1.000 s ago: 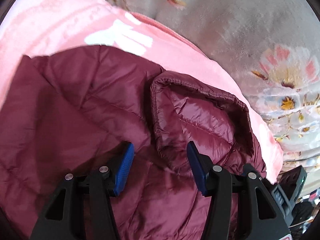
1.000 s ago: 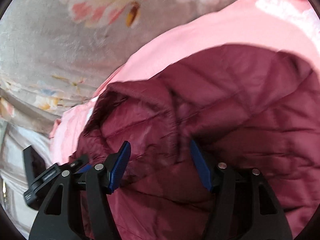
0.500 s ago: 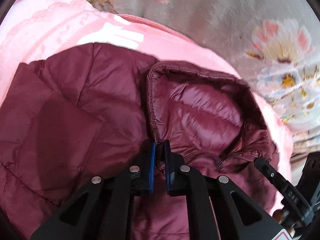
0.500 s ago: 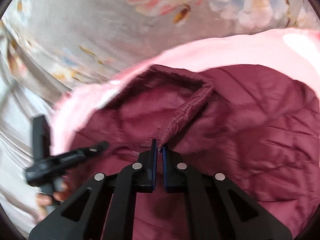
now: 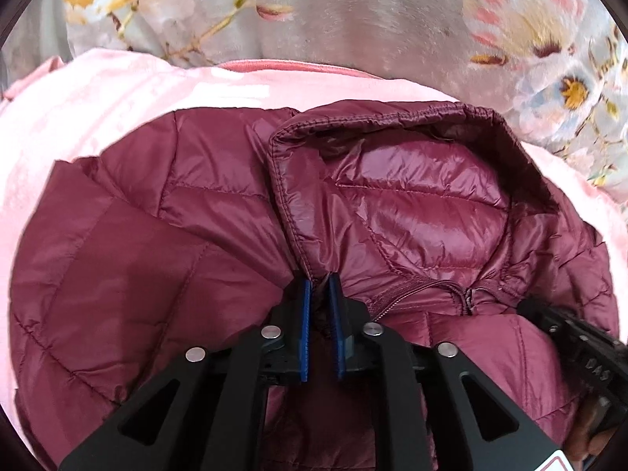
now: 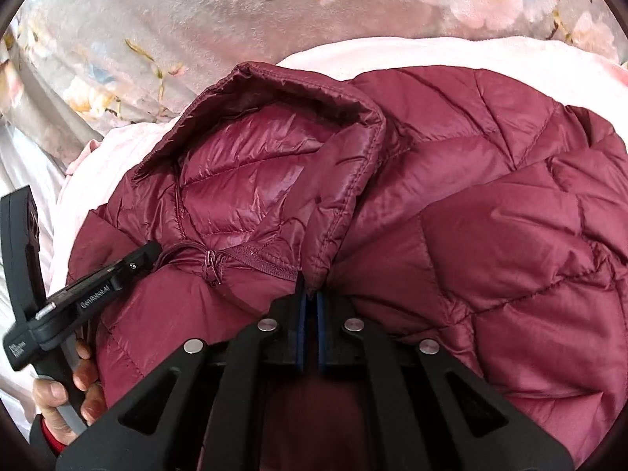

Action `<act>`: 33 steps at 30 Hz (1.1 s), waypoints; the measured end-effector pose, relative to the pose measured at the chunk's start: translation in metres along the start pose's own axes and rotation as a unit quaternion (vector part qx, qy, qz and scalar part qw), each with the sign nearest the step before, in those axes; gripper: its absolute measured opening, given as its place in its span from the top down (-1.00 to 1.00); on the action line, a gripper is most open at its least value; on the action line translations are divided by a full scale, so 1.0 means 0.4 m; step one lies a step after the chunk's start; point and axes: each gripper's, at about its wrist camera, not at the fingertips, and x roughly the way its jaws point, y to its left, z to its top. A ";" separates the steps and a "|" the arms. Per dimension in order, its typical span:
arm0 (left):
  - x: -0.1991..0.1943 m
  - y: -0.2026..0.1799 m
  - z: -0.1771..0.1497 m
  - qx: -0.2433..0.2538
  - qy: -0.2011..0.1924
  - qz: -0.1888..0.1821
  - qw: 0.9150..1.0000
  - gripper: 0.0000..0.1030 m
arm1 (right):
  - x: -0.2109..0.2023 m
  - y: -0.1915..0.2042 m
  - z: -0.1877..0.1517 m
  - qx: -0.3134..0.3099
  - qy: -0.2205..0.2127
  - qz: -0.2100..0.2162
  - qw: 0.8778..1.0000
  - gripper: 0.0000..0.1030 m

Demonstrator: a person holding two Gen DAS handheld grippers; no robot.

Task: Fold large clothes
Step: 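Lift the hem with both grippers and fold it toward the collar, then lower the hem onto the collar with both grippers and hold it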

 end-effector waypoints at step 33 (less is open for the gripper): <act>0.094 0.023 0.175 -0.039 0.041 -0.021 0.998 0.66 | 0.096 -0.020 0.196 -0.018 -0.047 -0.080 0.996 0.90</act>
